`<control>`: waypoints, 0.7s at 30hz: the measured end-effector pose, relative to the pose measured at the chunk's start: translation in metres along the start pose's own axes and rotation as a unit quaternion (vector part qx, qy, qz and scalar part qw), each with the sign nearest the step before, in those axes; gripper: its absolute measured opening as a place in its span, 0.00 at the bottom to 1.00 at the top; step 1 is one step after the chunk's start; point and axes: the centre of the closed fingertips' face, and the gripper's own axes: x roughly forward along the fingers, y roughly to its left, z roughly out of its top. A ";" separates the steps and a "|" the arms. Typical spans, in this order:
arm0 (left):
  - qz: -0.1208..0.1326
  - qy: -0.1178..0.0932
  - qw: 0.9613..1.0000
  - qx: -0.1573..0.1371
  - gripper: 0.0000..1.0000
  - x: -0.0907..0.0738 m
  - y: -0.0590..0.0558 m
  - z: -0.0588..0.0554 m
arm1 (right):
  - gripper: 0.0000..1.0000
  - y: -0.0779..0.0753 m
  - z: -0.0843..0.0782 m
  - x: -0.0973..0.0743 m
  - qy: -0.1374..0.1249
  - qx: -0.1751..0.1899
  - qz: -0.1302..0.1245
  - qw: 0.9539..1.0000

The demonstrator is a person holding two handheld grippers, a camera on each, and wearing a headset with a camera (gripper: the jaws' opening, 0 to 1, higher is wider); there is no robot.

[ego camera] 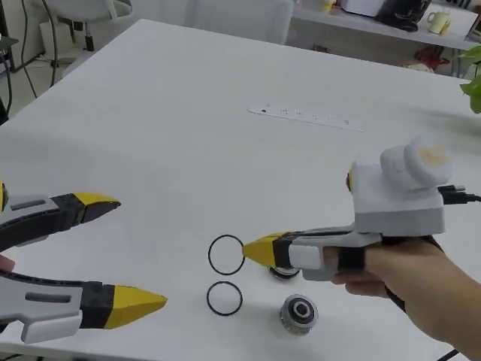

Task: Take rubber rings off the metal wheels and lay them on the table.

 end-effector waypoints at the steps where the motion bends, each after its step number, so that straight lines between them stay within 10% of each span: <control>1: 0.000 0.000 1.000 0.001 0.80 0.000 0.000 0.000 | 0.00 0.000 -0.002 0.001 0.003 0.001 0.001 1.000; 21: 0.011 0.000 1.000 -0.007 0.79 0.002 -0.006 0.003 | 0.00 -0.023 -0.034 0.017 0.050 -0.020 -0.036 0.998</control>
